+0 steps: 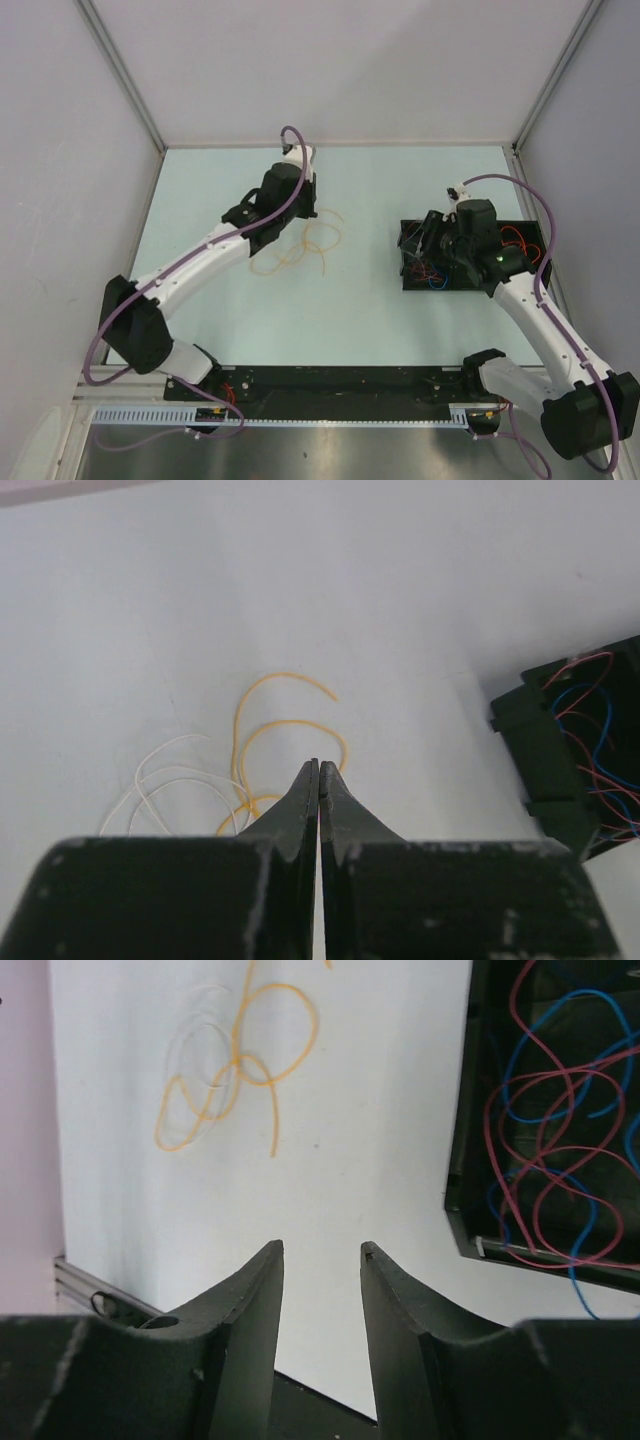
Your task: Untangle the cables
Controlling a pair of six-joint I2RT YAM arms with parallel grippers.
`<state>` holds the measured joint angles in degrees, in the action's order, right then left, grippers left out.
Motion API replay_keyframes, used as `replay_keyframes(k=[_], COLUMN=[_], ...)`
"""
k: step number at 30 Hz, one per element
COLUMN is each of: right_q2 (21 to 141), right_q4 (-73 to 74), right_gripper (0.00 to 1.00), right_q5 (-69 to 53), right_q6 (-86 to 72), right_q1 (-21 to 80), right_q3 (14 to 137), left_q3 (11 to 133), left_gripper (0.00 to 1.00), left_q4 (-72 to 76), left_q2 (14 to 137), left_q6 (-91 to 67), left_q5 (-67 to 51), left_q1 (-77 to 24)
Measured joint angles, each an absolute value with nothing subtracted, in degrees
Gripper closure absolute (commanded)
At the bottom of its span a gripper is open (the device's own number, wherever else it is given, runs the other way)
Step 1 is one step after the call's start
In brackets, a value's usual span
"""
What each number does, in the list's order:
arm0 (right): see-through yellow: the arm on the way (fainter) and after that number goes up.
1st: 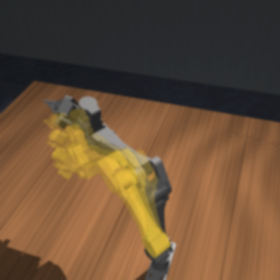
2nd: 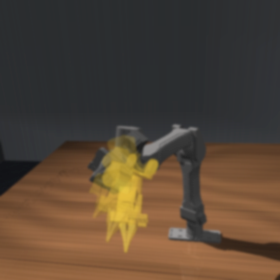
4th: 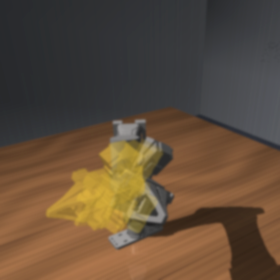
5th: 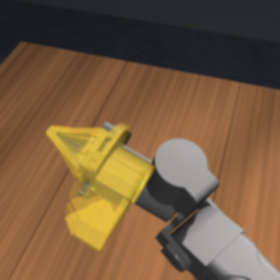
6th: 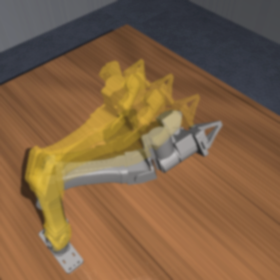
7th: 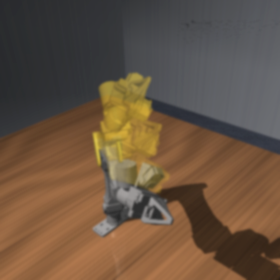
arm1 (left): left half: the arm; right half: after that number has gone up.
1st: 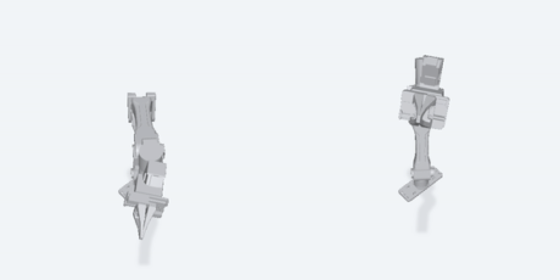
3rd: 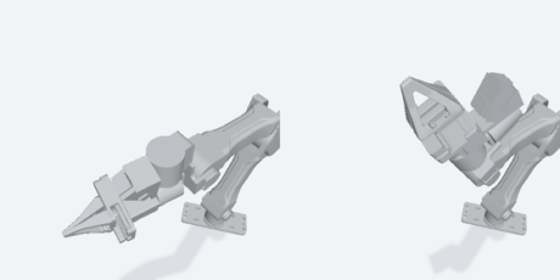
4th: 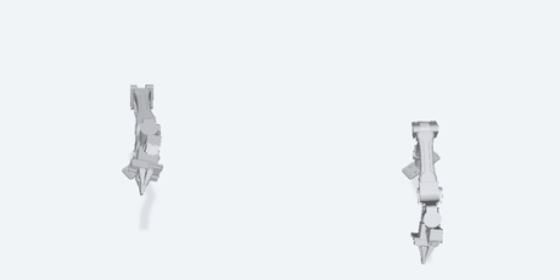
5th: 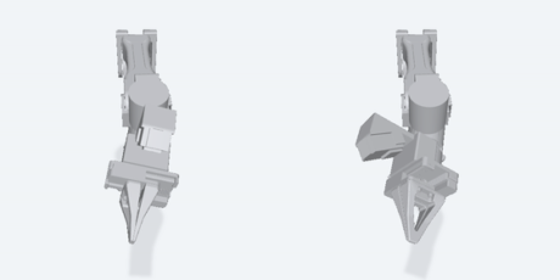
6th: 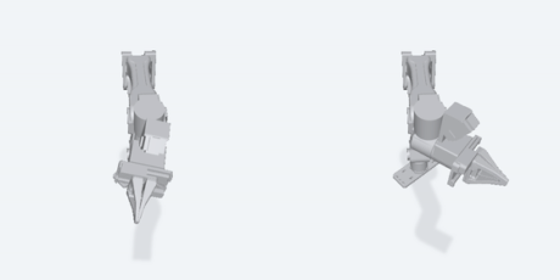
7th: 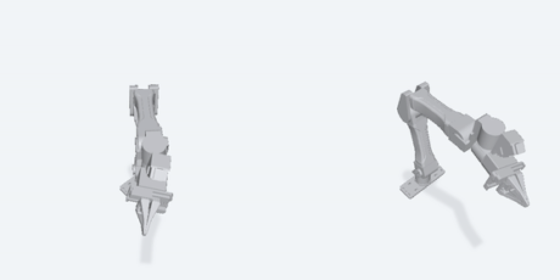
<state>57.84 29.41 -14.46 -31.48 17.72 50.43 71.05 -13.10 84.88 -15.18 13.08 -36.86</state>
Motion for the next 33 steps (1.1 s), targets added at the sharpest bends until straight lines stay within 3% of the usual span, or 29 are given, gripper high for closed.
replay_keyframes(k=[2,5,6,9,16,33], right_q2=[57.3,56.5,56.3,56.1,55.6,54.8], right_q4=[28.1,26.2,25.6,24.7,26.5,29.6], right_gripper=[0.56,0.55,0.54,0.53,0.52,0.51], right_q5=[-15.9,-17.6,-18.0,-18.4,-16.7,-12.7], right_q6=[-32.2,-33.2,-33.6,-34.4,-34.7,-32.0], right_q1=[18.1,19.3,19.8,21.1,22.4,22.4], right_q3=[50.4,50.4,50.4,50.4,50.4,50.4], left_q3=[71.0,71.0,70.9,70.9,70.9,80.5], left_gripper=[1.0,0.72,0.56,0.45,0.42,0.52], left_q4=[-13.5,-13.9,-14.0,-14.4,-14.0,-11.6], left_q2=[82.8,80.9,80.6,81.5,94.3,116.1], left_q6=[-15.2,-15.3,-15.1,-14.6,-14.5,-18.5], left_q5=[12.7,12.4,12.3,12.1,8.9,6.0], left_q1=[-37.2,-37.5,-37.5,-37.6,-37.9,-40.2])
